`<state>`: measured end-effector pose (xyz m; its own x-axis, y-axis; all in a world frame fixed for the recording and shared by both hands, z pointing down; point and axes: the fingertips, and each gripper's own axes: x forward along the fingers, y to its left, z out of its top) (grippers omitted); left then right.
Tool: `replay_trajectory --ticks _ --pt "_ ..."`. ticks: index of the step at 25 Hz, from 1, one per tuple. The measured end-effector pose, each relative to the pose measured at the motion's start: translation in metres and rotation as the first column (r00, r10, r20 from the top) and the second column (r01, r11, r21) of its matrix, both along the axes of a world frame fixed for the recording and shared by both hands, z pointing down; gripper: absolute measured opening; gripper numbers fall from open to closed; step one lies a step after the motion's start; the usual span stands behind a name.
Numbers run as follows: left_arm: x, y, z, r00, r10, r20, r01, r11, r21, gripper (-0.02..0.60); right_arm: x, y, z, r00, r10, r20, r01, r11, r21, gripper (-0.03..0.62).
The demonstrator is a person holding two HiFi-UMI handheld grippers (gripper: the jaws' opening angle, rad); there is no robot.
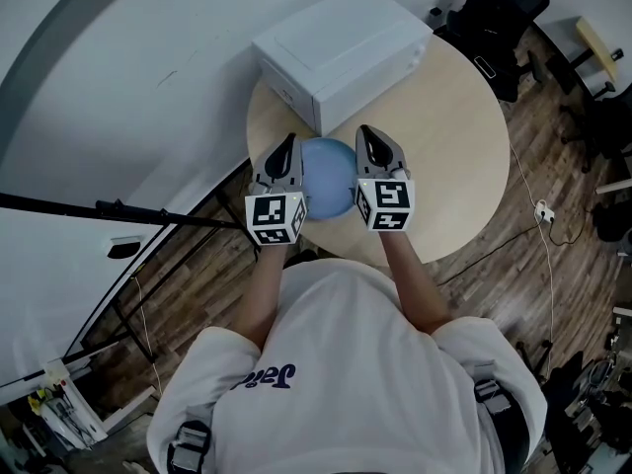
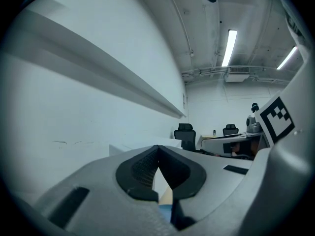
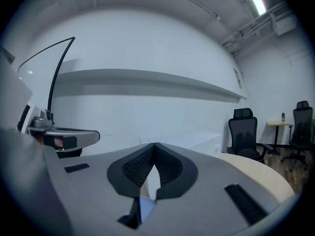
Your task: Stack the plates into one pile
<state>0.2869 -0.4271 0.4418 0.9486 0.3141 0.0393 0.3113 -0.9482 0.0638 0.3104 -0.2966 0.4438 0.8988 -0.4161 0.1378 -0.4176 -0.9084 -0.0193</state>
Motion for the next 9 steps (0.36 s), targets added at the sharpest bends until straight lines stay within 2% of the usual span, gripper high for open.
replay_trajectory --ticks 9 --pt "0.003 -0.012 0.016 0.999 -0.017 0.033 0.017 1.000 -0.007 0.014 0.003 -0.012 0.010 1.000 -0.015 0.020 0.015 1.000 -0.015 0.015"
